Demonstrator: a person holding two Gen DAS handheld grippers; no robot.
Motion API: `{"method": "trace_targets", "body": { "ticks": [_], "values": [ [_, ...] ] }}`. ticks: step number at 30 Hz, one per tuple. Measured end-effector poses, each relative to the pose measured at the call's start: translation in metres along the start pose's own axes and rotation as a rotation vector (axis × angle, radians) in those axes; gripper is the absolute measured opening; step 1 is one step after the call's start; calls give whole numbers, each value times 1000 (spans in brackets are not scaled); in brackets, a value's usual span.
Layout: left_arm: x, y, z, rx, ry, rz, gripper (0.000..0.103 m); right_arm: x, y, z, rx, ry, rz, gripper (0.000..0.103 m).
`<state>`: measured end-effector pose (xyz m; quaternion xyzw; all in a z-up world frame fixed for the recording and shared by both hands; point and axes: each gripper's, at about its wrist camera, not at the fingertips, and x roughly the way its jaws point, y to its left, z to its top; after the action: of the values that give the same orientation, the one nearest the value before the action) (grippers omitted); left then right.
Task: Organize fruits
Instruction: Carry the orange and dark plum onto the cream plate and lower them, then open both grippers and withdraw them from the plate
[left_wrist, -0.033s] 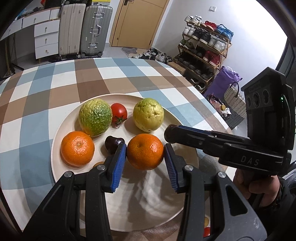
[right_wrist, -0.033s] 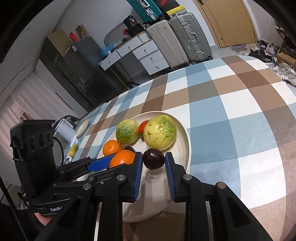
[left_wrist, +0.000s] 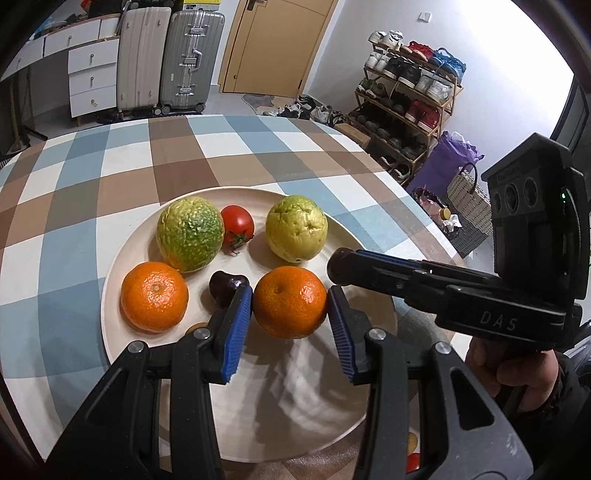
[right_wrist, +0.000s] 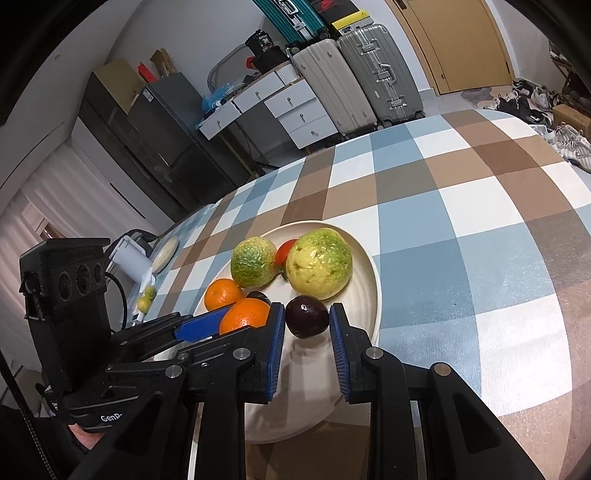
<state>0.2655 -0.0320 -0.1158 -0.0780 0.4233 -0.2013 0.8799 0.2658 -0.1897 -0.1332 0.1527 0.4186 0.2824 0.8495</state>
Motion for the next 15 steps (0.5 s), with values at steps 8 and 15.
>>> {"method": "trace_targets", "body": {
  "ticks": [8, 15],
  "values": [
    [-1, 1, 2, 0, -9, -9, 41, 6, 2, 2, -11, 9, -22, 30],
    [-29, -4, 1, -1, -53, 10, 62, -22, 1, 2, 11, -68, -18, 51]
  ]
}}
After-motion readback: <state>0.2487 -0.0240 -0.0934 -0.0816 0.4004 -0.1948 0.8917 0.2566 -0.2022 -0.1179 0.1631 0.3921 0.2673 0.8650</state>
